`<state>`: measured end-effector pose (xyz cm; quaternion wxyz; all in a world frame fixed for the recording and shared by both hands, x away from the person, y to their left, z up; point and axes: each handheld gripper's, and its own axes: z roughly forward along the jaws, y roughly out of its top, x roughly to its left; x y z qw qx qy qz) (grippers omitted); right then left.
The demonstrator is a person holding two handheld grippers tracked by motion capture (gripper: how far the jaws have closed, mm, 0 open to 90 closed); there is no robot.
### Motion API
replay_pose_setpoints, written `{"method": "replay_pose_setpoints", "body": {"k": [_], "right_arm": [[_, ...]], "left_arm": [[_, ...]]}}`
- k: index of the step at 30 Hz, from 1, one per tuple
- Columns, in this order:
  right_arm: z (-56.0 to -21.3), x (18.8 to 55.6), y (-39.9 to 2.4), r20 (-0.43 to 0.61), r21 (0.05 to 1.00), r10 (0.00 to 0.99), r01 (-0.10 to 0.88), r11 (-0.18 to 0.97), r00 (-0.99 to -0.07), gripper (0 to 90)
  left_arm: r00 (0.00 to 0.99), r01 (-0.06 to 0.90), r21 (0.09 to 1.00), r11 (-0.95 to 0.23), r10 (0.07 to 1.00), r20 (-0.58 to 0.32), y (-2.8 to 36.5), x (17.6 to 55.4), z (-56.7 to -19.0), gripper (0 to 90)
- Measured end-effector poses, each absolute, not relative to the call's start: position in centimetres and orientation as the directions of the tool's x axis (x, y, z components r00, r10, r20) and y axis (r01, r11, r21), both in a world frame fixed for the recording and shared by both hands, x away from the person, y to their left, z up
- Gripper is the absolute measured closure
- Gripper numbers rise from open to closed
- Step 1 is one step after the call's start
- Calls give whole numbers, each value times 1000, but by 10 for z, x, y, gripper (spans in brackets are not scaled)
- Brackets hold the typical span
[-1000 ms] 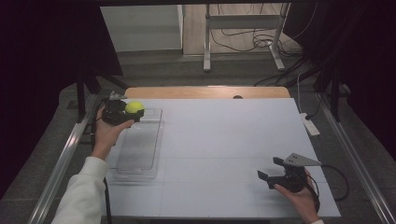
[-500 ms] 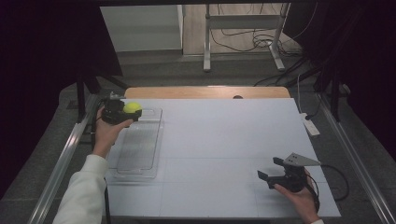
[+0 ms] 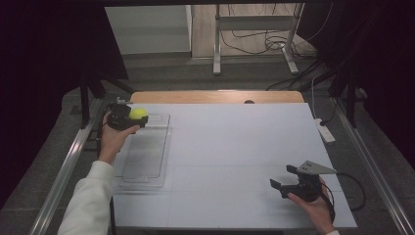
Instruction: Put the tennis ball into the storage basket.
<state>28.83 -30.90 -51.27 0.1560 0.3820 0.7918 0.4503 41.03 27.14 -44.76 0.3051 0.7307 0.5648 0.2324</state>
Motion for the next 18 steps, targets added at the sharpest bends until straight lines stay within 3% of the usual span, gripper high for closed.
{"method": "replay_pose_setpoints", "body": {"k": [18], "right_arm": [[-513, 288, -309, 94, 831, 746, 465, 305, -659, 104]], "left_arm": [[248, 713, 675, -191, 969, 12, 275, 413, -461, 264]]}}
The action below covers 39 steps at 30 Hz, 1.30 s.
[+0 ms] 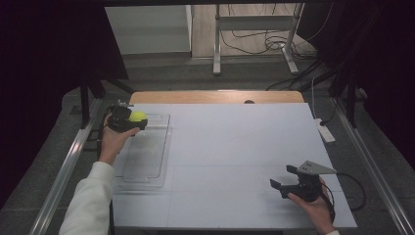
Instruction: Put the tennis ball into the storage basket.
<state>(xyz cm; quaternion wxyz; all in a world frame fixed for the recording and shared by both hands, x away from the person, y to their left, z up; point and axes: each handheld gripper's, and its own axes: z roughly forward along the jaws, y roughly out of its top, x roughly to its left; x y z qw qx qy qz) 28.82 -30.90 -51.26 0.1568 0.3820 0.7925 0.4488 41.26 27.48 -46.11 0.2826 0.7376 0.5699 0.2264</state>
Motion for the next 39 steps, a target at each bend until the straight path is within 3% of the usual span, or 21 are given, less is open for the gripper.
{"method": "replay_pose_setpoints", "body": {"k": [39], "right_arm": [[-513, 288, -309, 93, 833, 747, 463, 304, -658, 104]], "left_arm": [[275, 760, 604, -240, 961, 35, 267, 420, -478, 263]]}}
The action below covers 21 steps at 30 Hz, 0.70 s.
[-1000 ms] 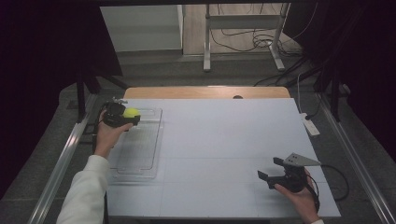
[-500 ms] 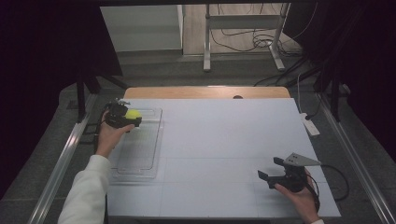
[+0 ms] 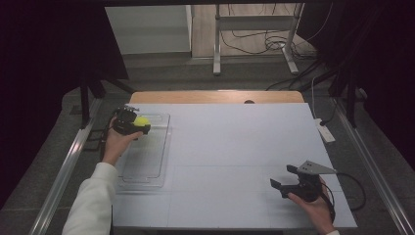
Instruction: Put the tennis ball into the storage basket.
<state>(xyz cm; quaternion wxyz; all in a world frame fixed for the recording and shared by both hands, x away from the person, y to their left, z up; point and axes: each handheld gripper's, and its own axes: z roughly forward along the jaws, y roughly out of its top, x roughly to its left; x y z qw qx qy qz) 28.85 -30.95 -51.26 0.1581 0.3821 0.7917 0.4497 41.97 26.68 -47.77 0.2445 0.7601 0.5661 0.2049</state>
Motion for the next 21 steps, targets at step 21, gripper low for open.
{"method": "replay_pose_setpoints", "body": {"k": [21], "right_arm": [[-513, 289, -309, 92, 832, 743, 462, 308, -663, 103]], "left_arm": [[258, 810, 533, -242, 965, 45, 262, 426, -488, 261]]}}
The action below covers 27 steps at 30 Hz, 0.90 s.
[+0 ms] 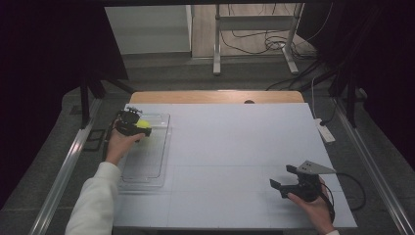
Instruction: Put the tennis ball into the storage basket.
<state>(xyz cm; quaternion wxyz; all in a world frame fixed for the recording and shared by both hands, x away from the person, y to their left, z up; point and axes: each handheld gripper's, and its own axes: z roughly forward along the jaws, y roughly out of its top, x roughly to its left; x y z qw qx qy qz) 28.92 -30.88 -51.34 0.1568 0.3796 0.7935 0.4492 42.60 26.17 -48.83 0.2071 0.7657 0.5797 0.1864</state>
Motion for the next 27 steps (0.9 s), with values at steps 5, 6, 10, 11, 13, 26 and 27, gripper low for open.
{"method": "replay_pose_setpoints", "body": {"k": [5, 6, 10, 11, 13, 26, 27], "right_arm": [[-514, 289, -309, 91, 831, 744, 461, 310, -663, 103], [-514, 289, -308, 91, 832, 743, 461, 310, -664, 103], [-514, 290, -309, 92, 831, 744, 463, 309, -662, 104], [-514, 290, -309, 92, 831, 744, 462, 309, -662, 103], [-514, 290, -309, 93, 830, 744, 464, 309, -662, 103], [-514, 290, -309, 92, 831, 744, 463, 309, -662, 103], [-514, 290, -309, 92, 831, 744, 463, 309, -662, 103]], "left_arm": [[260, 815, 522, -251, 964, 58, 260, 427, -491, 260], [259, 818, 519, -250, 964, 57, 260, 427, -491, 260], [258, 829, 499, -251, 964, 56, 259, 429, -495, 258], [259, 829, 496, -256, 964, 64, 258, 429, -496, 257], [260, 829, 495, -261, 963, 72, 257, 429, -497, 256], [239, 817, 532, -223, 970, 40, 260, 426, -492, 154], [241, 810, 546, -215, 970, 24, 261, 425, -490, 154]]}}
